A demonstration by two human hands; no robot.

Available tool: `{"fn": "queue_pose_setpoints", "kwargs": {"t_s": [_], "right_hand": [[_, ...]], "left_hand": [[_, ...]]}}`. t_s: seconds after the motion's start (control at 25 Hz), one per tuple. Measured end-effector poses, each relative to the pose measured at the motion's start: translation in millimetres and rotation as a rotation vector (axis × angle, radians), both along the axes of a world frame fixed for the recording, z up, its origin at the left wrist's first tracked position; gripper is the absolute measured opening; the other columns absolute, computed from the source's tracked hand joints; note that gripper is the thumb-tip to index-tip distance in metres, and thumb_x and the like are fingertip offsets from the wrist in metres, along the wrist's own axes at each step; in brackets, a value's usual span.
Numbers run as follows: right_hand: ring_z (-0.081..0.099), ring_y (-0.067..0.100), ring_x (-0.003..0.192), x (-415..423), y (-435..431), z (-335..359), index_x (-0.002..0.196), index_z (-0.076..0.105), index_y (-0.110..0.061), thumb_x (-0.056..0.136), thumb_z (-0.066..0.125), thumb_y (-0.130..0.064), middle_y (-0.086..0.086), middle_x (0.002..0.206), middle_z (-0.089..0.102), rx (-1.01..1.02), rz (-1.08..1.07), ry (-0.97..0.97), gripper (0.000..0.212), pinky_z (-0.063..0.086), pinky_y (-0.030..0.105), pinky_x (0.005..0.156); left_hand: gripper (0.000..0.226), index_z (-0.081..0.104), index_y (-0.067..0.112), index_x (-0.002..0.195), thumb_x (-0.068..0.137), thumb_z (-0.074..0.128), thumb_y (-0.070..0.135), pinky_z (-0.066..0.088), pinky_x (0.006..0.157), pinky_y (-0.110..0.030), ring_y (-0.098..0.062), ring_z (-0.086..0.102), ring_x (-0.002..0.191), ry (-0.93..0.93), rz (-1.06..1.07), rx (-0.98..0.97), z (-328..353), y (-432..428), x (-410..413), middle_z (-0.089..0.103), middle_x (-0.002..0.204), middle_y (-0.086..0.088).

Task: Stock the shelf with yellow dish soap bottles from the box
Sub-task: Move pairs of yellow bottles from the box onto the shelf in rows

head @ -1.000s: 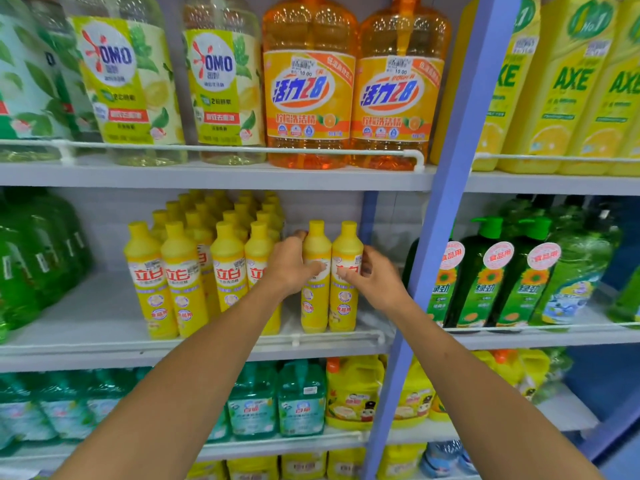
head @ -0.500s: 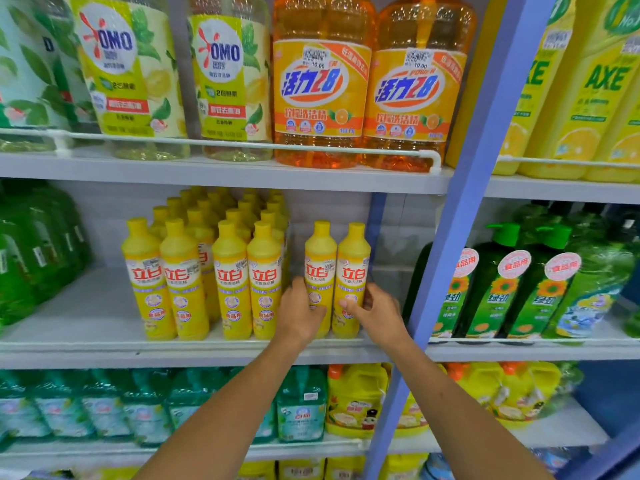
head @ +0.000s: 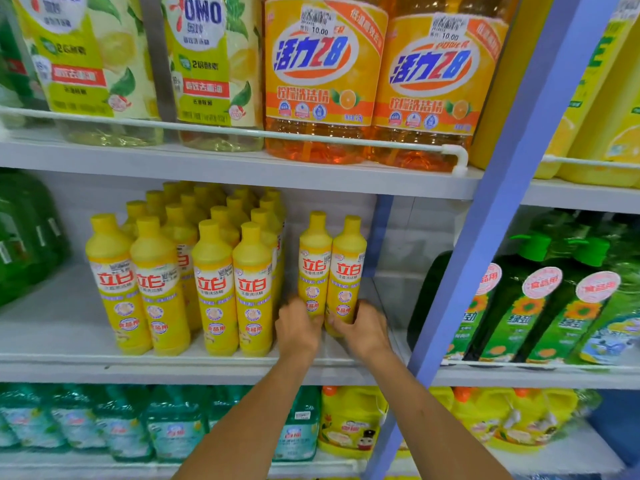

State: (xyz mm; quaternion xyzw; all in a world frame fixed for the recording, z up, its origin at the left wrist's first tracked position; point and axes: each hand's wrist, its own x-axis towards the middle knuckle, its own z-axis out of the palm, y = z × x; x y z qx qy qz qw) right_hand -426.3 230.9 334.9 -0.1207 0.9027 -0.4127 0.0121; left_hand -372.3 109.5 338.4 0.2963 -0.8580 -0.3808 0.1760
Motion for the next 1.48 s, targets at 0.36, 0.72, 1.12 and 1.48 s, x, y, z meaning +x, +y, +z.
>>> {"fn": "queue_pose_setpoints", "kwargs": {"t_s": [0.36, 0.72, 1.12, 1.48], "right_hand": [[0.072, 0.016, 0.091, -61.6, -46.1, -37.4, 0.111, 0.061, -0.023, 0.063, 0.079, -0.066, -0.004, 0.102, 0.075, -0.300, 0.000, -0.006, 0.067, 0.060, 0.039, 0.082], [0.070, 0.015, 0.093, -101.0, -62.1, -49.3, 0.115, 0.065, -0.019, 0.072, 0.083, -0.044, -0.001, 0.108, 0.075, -0.301, 0.038, 0.145, 0.053, 0.054, 0.024, 0.079], [0.069, 0.009, 0.092, -116.1, -72.2, -54.1, 0.119, 0.065, -0.020, 0.081, 0.082, -0.037, -0.006, 0.110, 0.074, -0.354, 0.060, 0.230, 0.044, 0.042, 0.000, 0.071], [0.070, 0.015, 0.102, -123.2, -75.9, -56.6, 0.122, 0.063, -0.022, 0.080, 0.082, -0.042, -0.004, 0.117, 0.073, -0.333, 0.044, 0.242, 0.051, 0.056, 0.028, 0.086]], "left_hand": [[0.043, 0.057, 0.004, 0.126, 0.092, 0.066, 0.030, 0.048, 0.092, -0.042, -0.038, 0.060, 0.117, 0.125, 0.178, 0.017, -30.4, -17.2, -68.7, 0.065, 0.124, -0.019], [0.045, 0.057, 0.001, 0.129, 0.091, 0.068, 0.022, 0.050, 0.094, -0.047, -0.041, 0.060, 0.116, 0.296, 0.249, 0.040, -47.0, -22.3, -98.3, 0.064, 0.126, -0.023], [0.035, 0.056, 0.000, 0.118, 0.092, 0.069, 0.020, 0.053, 0.085, -0.047, -0.044, 0.065, 0.107, 0.315, 0.292, 0.036, -38.8, -23.5, -111.1, 0.066, 0.119, -0.025], [0.034, 0.062, 0.002, 0.116, 0.090, 0.072, 0.022, 0.052, 0.088, -0.045, -0.041, 0.065, 0.108, 0.309, 0.317, 0.014, -38.9, -25.5, -113.9, 0.068, 0.119, -0.022]]}}
